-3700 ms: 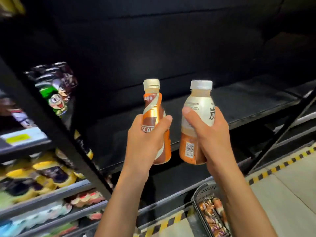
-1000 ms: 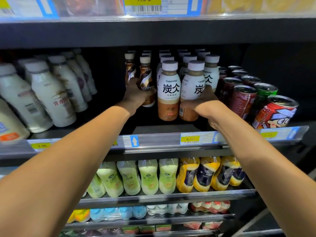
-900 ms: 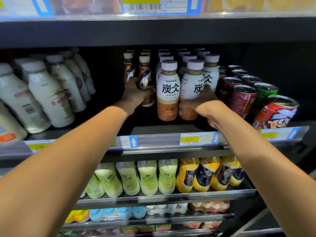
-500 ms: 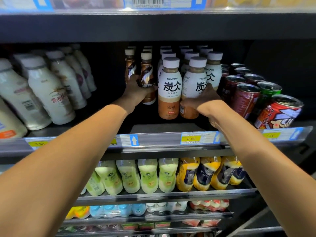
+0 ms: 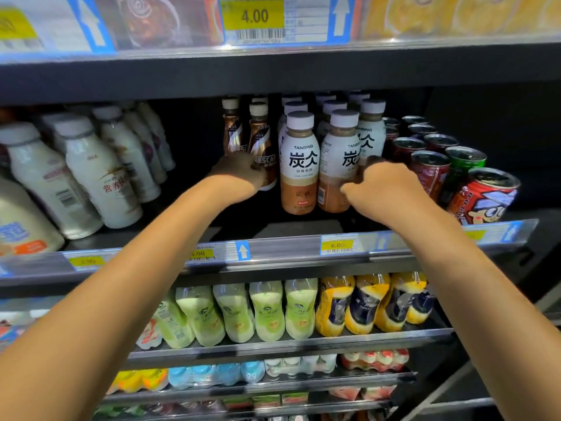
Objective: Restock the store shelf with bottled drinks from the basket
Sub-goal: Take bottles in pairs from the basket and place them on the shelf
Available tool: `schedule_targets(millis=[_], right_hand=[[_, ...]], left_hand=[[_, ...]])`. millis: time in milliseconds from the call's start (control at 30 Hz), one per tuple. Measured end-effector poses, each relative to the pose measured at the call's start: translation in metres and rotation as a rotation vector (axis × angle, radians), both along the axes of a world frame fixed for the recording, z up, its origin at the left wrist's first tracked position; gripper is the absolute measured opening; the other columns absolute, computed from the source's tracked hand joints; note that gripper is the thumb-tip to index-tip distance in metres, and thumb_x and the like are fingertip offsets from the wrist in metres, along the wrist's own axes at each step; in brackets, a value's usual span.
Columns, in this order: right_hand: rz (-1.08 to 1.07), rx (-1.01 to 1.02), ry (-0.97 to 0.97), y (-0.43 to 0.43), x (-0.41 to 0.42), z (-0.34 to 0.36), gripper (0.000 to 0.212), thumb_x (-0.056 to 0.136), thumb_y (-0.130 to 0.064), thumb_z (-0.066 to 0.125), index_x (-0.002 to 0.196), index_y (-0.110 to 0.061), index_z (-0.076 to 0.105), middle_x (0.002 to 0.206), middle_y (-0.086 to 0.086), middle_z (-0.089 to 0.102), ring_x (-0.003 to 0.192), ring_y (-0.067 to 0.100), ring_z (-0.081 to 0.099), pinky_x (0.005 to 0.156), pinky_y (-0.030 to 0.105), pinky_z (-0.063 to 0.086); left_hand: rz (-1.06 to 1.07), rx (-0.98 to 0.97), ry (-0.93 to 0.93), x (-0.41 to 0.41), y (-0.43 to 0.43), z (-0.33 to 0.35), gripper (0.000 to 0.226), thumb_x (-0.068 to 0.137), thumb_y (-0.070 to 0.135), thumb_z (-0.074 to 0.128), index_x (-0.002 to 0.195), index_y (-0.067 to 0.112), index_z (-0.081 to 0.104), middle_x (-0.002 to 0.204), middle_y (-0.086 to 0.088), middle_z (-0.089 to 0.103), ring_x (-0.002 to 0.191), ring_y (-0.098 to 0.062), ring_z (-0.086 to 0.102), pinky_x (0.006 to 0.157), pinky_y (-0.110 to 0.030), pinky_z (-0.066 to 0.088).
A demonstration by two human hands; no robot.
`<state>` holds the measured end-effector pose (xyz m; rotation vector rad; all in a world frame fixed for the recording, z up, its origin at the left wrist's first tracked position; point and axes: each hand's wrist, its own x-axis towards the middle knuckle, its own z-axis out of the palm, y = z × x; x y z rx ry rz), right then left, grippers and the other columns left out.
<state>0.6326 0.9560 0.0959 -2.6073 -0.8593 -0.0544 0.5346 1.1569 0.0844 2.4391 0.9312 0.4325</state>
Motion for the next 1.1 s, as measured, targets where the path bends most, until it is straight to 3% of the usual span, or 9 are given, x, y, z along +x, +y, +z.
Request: schedule_targets(millis=[133, 267, 367, 433, 567, 700, 800, 967, 1100], right_hand=[[-0.017, -0.033, -0.244, -0.020, -0.041, 0.004, 0.034, 0.103, -0.038, 0.037, 0.092, -0.011, 0.056, 0.091, 0.009, 0.053, 0.090, 0.034, 0.052, 0.070, 0.036, 0.032], [0.000, -0.095, -0.428, -0.054, -0.067, -0.002, 0.041, 0.104, -0.038, 0.029, 0.096, -0.015, 0.062, 0.100, 0.007, 0.062, 0.094, 0.033, 0.058, 0.071, 0.038, 0.029], [-0.059, -0.147, -0.521, -0.097, -0.079, -0.018, 0.037, 0.098, -0.031, 0.032, 0.084, -0.015, 0.062, 0.084, 0.008, 0.062, 0.076, 0.035, 0.059, 0.064, 0.038, 0.028], [-0.162, -0.211, -0.543, -0.132, -0.087, -0.028, 0.033, 0.090, -0.032, 0.039, 0.075, -0.014, 0.062, 0.071, 0.009, 0.060, 0.064, 0.034, 0.056, 0.060, 0.036, 0.025], [-0.385, -0.341, -0.503, -0.208, -0.094, -0.047, 0.031, 0.089, -0.032, 0.044, 0.069, -0.016, 0.060, 0.068, 0.008, 0.061, 0.061, 0.034, 0.058, 0.060, 0.035, 0.024], [-0.587, -0.466, -0.288, -0.278, -0.096, -0.058, 0.031, 0.097, -0.035, 0.039, 0.083, -0.021, 0.061, 0.086, 0.004, 0.065, 0.084, 0.032, 0.063, 0.071, 0.038, 0.040], [-0.703, -0.483, -0.205, -0.331, -0.091, -0.070, 0.031, 0.097, -0.040, 0.037, 0.094, -0.021, 0.061, 0.100, 0.003, 0.066, 0.100, 0.031, 0.063, 0.082, 0.037, 0.041], [-0.848, -0.523, -0.063, -0.432, -0.057, -0.106, 0.026, 0.096, -0.038, 0.040, 0.104, -0.023, 0.059, 0.109, 0.003, 0.063, 0.104, 0.030, 0.058, 0.077, 0.037, 0.033], [-0.950, -0.522, 0.088, -0.517, -0.001, -0.143, 0.029, 0.096, -0.041, 0.041, 0.110, -0.023, 0.060, 0.111, 0.002, 0.062, 0.106, 0.029, 0.057, 0.085, 0.038, 0.037]], left_hand=[[-0.061, 0.300, 0.143, -0.034, -0.056, 0.013, 0.028, 0.098, 0.031, 0.040, 0.103, 0.012, 0.060, 0.099, -0.003, 0.062, 0.085, -0.027, 0.052, 0.074, -0.033, 0.040], [-0.236, 0.609, 0.074, -0.064, -0.123, 0.022, 0.033, 0.102, 0.044, 0.034, 0.110, 0.024, 0.060, 0.103, 0.001, 0.062, 0.090, -0.028, 0.057, 0.069, -0.035, 0.042], [-0.400, 0.710, 0.075, -0.066, -0.163, 0.016, 0.035, 0.101, 0.047, 0.030, 0.110, 0.027, 0.057, 0.106, 0.005, 0.059, 0.097, -0.022, 0.057, 0.070, -0.034, 0.042], [-0.511, 0.781, 0.011, -0.062, -0.188, 0.005, 0.033, 0.101, 0.040, 0.035, 0.099, 0.023, 0.063, 0.093, 0.001, 0.061, 0.085, -0.024, 0.060, 0.061, -0.033, 0.038], [-0.737, 0.796, -0.080, -0.038, -0.244, -0.022, 0.036, 0.088, 0.037, 0.042, 0.078, 0.016, 0.068, 0.069, -0.006, 0.062, 0.061, -0.030, 0.062, 0.048, -0.033, 0.040], [-0.955, 0.772, -0.039, -0.005, -0.319, -0.038, 0.029, 0.097, 0.042, 0.040, 0.098, 0.025, 0.063, 0.092, 0.002, 0.063, 0.088, -0.024, 0.065, 0.059, -0.033, 0.040], [-1.119, 0.793, -0.078, 0.028, -0.375, -0.057, 0.029, 0.104, 0.042, 0.027, 0.113, 0.031, 0.052, 0.112, 0.006, 0.056, 0.110, -0.020, 0.056, 0.067, -0.033, 0.033], [-1.298, 0.755, -0.077, 0.100, -0.480, -0.095, 0.022, 0.104, 0.033, 0.034, 0.106, 0.028, 0.056, 0.103, 0.006, 0.057, 0.097, -0.019, 0.059, 0.062, -0.031, 0.034], [-1.344, 0.747, 0.030, 0.167, -0.568, -0.139, 0.025, 0.103, 0.036, 0.036, 0.098, 0.025, 0.058, 0.096, 0.004, 0.060, 0.089, -0.021, 0.061, 0.061, -0.031, 0.036]])
